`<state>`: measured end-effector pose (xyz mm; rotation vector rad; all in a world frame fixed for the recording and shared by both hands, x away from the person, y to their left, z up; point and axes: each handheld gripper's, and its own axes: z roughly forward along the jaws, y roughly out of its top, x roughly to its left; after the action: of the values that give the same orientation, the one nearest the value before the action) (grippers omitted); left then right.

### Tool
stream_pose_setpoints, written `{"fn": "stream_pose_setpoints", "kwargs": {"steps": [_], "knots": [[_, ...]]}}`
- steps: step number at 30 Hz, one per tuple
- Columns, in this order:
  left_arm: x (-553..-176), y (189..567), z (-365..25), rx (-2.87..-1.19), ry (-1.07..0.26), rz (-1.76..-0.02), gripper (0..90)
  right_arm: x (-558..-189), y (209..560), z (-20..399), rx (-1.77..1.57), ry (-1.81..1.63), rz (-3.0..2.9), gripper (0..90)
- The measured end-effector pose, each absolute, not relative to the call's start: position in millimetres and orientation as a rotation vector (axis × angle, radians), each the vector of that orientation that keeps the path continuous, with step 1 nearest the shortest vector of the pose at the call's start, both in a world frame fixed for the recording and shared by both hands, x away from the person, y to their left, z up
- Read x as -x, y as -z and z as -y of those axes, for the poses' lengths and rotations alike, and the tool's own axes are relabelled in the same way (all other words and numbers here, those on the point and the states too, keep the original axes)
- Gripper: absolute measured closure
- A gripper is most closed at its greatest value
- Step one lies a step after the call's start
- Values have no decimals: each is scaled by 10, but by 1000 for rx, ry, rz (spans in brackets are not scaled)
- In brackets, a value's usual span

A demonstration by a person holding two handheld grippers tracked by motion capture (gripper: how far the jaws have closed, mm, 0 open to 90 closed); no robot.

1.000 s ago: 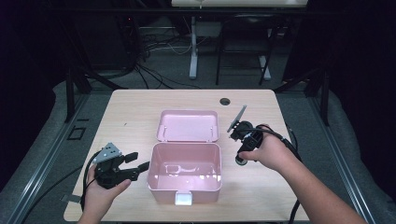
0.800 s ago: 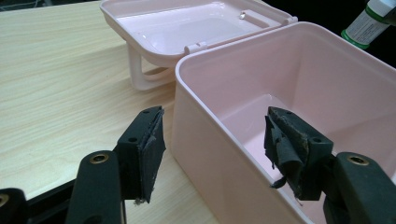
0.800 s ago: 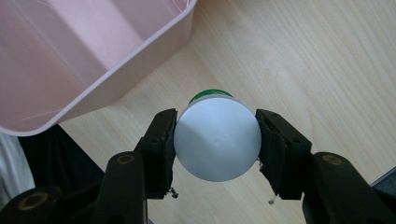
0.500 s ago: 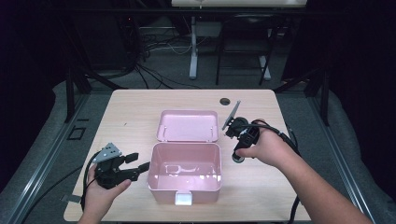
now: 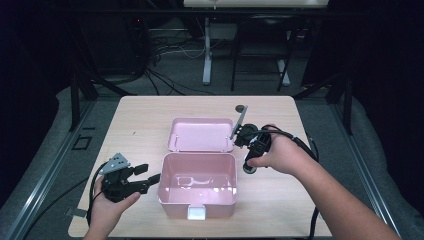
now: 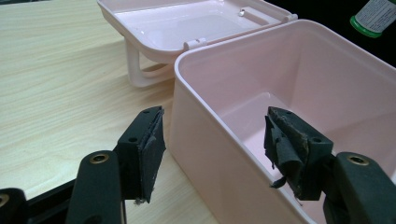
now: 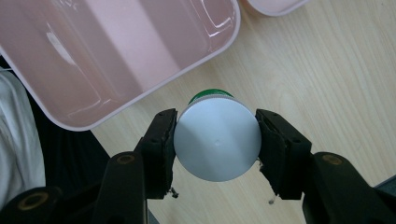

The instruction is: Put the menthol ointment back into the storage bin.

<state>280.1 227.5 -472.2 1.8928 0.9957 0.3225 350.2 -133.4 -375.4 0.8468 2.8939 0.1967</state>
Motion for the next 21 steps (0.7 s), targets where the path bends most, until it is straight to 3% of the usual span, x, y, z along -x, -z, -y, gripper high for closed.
{"fn": "stream_pose_setpoints", "kwargs": {"steps": [21], "knots": [[-2800,4730,-2254,-1903,-314,-979,385,-3422,3749,872,-546,-179,-2983,500]]}}
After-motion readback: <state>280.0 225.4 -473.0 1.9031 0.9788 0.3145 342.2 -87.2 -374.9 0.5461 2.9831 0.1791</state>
